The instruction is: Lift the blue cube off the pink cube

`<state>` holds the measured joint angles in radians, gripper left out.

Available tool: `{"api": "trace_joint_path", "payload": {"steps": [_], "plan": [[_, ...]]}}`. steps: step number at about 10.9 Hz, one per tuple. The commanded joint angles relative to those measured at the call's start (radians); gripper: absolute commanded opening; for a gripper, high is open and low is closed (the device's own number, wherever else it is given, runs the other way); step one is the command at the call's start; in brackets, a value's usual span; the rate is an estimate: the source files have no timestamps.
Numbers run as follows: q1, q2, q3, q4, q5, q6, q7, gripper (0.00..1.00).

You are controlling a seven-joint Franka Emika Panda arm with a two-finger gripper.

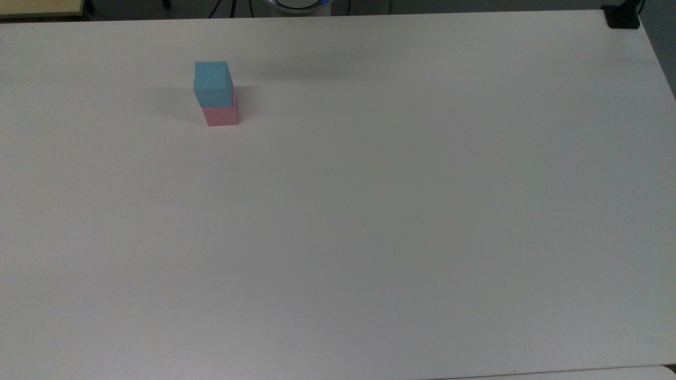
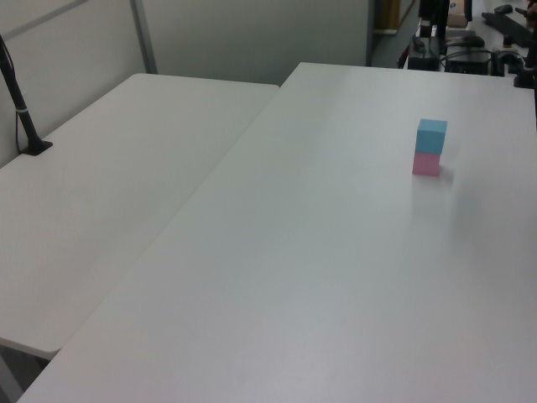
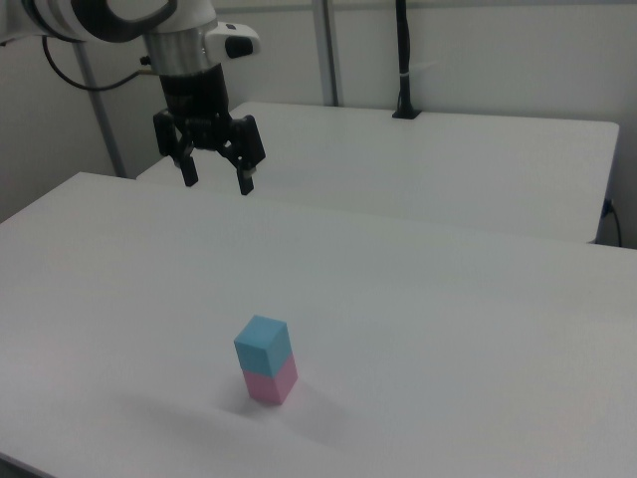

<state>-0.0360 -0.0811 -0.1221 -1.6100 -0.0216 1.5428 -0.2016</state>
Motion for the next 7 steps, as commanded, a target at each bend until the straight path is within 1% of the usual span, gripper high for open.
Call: {"api": "trace_joint_path", "payload": {"steps": [1,2,4,5,6,7], "plan": [[-0.010,-0.009,-0.007,-0.013,-0.102,-0.105,-0.249,1.00],[-0.016,-0.009,-0.007,-0.036,-0.113,-0.112,-0.257,1.00],[-0.038,-0.005,-0.007,-0.126,-0.104,-0.093,-0.228,1.00],[-0.042,-0.003,-0.007,-0.181,-0.097,-0.032,-0.182,1.00],[-0.042,-0.008,-0.007,-0.262,-0.092,0.061,-0.117,1.00],[-0.041,-0.009,-0.007,-0.322,-0.092,0.141,-0.067,1.00]]}}
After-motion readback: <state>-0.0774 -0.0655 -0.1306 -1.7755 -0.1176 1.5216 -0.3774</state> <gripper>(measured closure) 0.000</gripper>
